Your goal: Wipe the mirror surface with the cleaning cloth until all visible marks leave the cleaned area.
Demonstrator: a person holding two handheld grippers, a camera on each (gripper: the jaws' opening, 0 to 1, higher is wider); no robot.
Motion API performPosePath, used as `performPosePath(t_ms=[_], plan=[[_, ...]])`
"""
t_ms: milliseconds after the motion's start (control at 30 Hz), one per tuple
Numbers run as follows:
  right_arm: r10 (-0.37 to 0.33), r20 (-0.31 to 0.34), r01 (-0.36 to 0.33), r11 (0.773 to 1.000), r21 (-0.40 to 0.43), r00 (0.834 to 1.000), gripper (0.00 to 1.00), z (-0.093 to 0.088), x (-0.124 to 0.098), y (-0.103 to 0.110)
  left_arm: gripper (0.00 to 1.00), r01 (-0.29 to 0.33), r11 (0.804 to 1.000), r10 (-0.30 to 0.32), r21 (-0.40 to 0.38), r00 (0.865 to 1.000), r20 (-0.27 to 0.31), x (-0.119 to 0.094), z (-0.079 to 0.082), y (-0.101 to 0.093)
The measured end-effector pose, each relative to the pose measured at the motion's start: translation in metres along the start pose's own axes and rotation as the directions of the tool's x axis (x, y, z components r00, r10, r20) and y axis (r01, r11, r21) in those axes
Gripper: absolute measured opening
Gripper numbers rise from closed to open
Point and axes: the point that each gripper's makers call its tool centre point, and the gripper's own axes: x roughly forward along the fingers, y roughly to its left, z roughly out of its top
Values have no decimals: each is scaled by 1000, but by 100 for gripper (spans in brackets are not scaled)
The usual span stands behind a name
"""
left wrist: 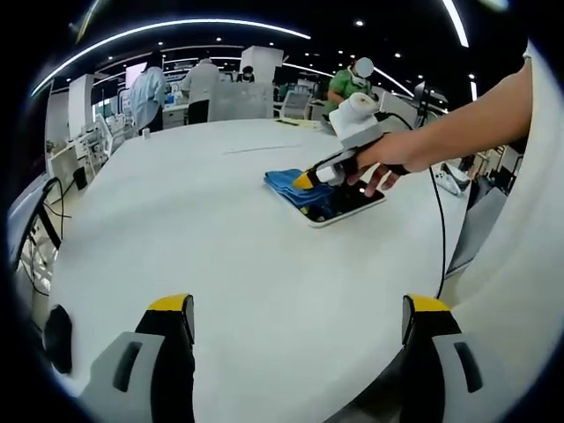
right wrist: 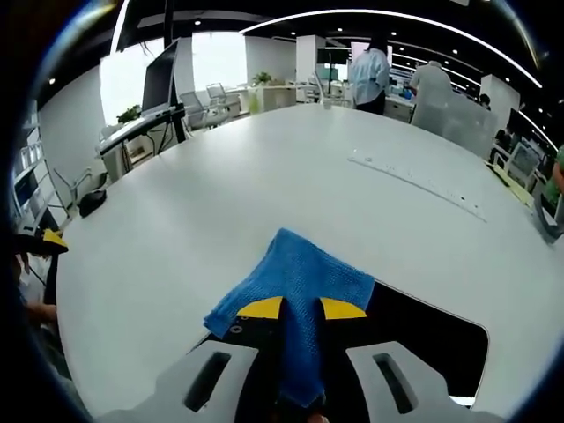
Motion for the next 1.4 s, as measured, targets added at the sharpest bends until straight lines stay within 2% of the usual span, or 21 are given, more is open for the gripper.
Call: performPosePath(t_ms=[767, 933, 1200, 1400], plan=[[-20, -1, 20, 1000, 8, 1000, 12, 6, 7, -8, 99, -6, 1000, 6, -10, 1000, -4, -3, -2, 3], [-44, 0, 44, 999, 15, 999, 17, 6, 7, -14, 99, -10, 1000, 10, -14, 1000, -9, -4, -5, 5], [-49, 1, 49, 999, 21, 999, 17, 6, 6, -16, 99, -11, 1000, 10, -26, 1000, -14, -4, -11, 4], [-61, 1, 61, 998, 29, 998, 17, 3, 5, -24, 99, -12, 1000, 11, -25, 1000, -11, -3, -7, 3]])
